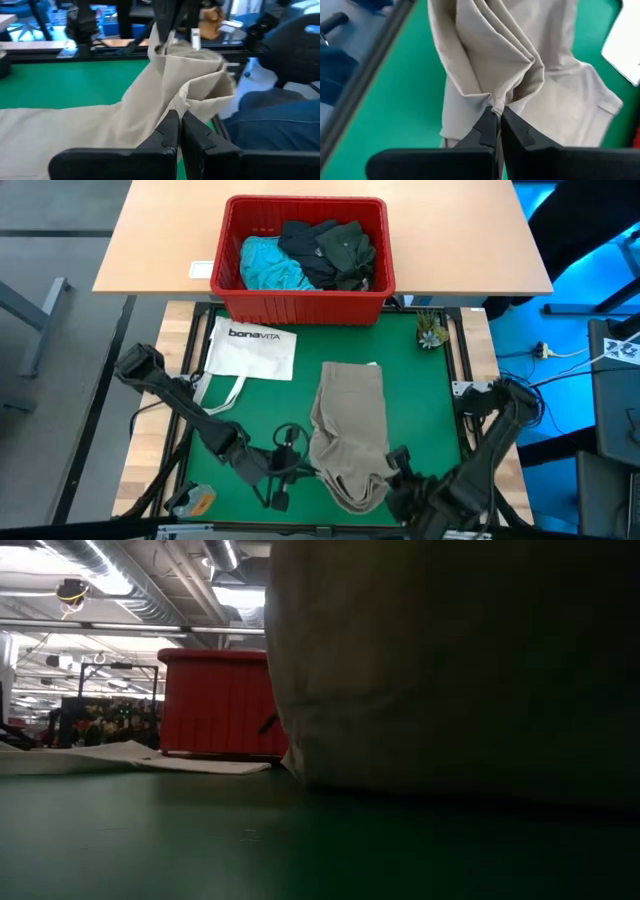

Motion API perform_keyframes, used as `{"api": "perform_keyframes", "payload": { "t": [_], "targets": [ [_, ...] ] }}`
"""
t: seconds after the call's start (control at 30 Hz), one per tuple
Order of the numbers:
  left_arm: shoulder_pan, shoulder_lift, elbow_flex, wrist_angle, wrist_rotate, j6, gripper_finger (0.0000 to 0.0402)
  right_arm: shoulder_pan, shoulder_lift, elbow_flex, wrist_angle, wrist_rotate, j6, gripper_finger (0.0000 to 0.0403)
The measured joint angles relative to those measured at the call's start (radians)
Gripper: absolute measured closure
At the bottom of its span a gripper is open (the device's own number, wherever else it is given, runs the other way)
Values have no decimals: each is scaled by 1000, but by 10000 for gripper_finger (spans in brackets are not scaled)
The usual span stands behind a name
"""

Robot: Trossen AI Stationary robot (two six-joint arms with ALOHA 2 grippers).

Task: Fold Laundry from Bin
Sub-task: Fold the light brown shorts

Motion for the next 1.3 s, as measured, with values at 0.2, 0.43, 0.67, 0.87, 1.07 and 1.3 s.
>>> {"api": "perform_keyframes", "payload": {
  "t": [0.2,0.43,0.67,0.87,1.07,1.3],
  "targets": [
    [68,0,0,-34,-4,-11,401,-44,-174,-123,13,45,-4,398],
    [180,1,0,-63,-44,-10,401,-193,-429,-455,184,36,-57,396],
    [335,1,0,-98,-45,11,401,-460,-685,-711,373,-14,-219,394],
    [473,2,0,-175,-40,9,401,-745,-791,-830,508,-81,-381,394],
    [579,7,0,-228,15,8,401,-998,-779,-923,664,-279,-519,394],
    [649,65,0,-285,16,7,400,-1189,-734,-1024,748,-301,-616,393]
  ]
}}
